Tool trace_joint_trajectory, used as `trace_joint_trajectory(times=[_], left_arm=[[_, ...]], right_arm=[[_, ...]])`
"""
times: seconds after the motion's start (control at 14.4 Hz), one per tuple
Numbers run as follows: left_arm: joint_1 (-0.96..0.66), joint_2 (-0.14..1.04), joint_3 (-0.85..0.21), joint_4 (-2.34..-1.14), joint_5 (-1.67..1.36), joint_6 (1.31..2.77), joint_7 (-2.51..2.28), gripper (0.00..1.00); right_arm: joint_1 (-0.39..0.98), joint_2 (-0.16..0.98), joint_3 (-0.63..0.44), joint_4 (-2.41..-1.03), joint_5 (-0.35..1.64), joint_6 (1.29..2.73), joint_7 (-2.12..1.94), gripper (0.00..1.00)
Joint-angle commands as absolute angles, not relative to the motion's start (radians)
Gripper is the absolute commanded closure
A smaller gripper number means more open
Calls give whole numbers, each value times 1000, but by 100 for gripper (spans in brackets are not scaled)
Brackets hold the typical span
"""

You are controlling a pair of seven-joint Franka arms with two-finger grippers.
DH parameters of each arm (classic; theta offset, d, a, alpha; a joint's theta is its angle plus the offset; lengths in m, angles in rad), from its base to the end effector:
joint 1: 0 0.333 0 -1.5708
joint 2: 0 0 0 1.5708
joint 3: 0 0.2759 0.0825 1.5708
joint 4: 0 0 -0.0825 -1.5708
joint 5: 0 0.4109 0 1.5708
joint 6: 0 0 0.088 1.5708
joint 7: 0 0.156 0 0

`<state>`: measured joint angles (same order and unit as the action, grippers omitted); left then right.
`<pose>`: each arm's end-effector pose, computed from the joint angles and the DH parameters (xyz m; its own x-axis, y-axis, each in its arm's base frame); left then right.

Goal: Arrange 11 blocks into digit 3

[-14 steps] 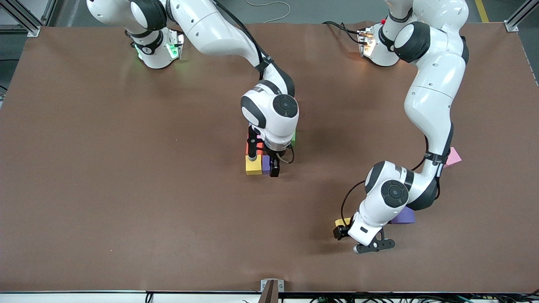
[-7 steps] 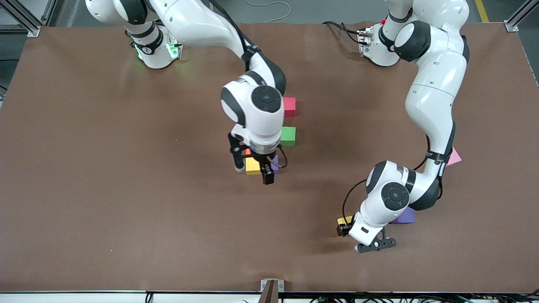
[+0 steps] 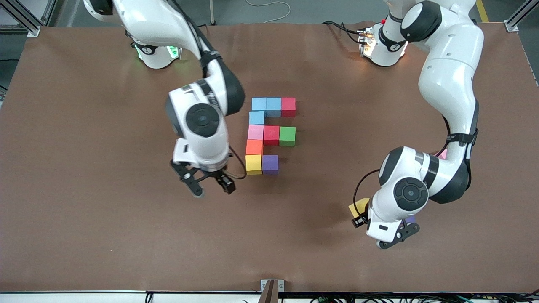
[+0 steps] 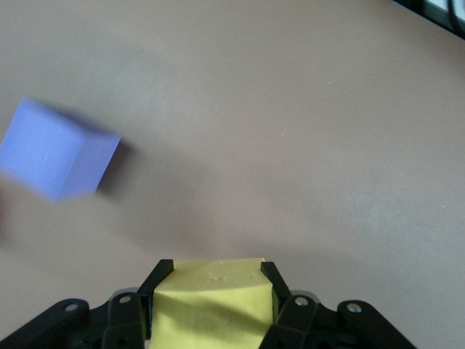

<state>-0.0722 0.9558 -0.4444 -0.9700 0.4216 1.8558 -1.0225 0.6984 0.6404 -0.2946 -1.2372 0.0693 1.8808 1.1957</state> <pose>0.7342 -0.2418 0.2331 0.8477 0.5291 0.0377 0.5301 -0.8476 -0.0246 0.6575 0.3322 0.3182 0.7250 -0.6799 0.1100 -0.6852 -0.7282 0.0145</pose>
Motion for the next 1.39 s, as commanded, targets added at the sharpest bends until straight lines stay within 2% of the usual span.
trace_joint_trajectory(times=[0.0,0.35,0.56,0.91,1.18,1.32], left_arm=[[-81,888,-460,-1069,416,1841,-1277,67],[-208,899,-459,-1074,497,1858,-1794,67],[-265,905,-459,-1097,557,1867,-2157,66],[-308,877,-465,-1255,583,1881,-2495,66],[-308,787,-486,-1454,595,2026,-2614,66],[-310,770,-486,-1517,638,2078,-2658,66]], right_arm=[[603,487,-272,-1396,113,1838,909,0],[402,405,-278,-1379,141,1643,314,0],[278,371,-282,-1370,123,1592,-5,0],[135,368,-282,-1283,46,1479,-167,0],[92,370,-279,-1223,54,1453,-164,0],[90,370,-279,-1213,55,1454,-163,0]])
